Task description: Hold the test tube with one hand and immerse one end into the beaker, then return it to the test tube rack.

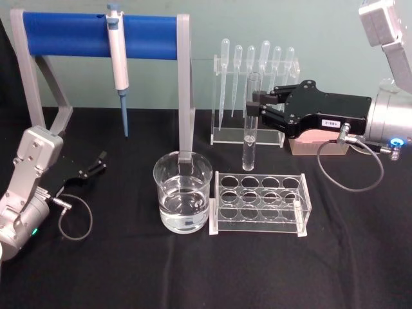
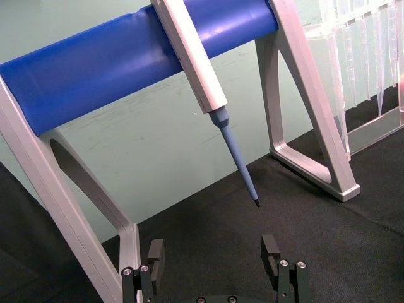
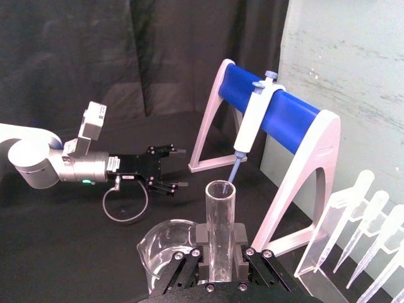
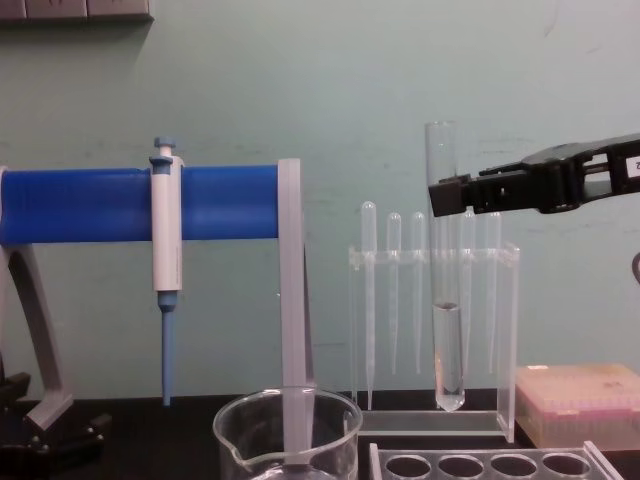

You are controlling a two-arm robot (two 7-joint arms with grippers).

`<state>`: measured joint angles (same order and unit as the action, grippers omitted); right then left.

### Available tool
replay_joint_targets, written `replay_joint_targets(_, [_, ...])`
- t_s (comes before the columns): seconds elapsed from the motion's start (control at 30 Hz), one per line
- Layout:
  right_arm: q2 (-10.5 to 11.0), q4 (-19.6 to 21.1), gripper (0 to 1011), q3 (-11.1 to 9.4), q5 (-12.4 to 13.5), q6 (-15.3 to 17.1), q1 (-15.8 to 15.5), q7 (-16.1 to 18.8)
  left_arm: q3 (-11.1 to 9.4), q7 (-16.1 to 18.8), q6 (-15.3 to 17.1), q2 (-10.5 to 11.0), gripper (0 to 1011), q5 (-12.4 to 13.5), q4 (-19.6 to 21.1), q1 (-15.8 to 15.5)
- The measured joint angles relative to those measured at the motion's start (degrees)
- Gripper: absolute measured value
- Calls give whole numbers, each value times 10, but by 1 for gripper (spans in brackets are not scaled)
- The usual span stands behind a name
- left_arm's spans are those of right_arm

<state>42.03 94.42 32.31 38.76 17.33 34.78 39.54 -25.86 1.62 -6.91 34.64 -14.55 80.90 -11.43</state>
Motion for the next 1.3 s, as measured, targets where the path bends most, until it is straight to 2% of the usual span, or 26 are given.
replay_joint_targets(1.3, [0, 0, 218, -1, -1, -1, -1, 0, 0, 0, 0, 0, 1000, 0, 0, 0])
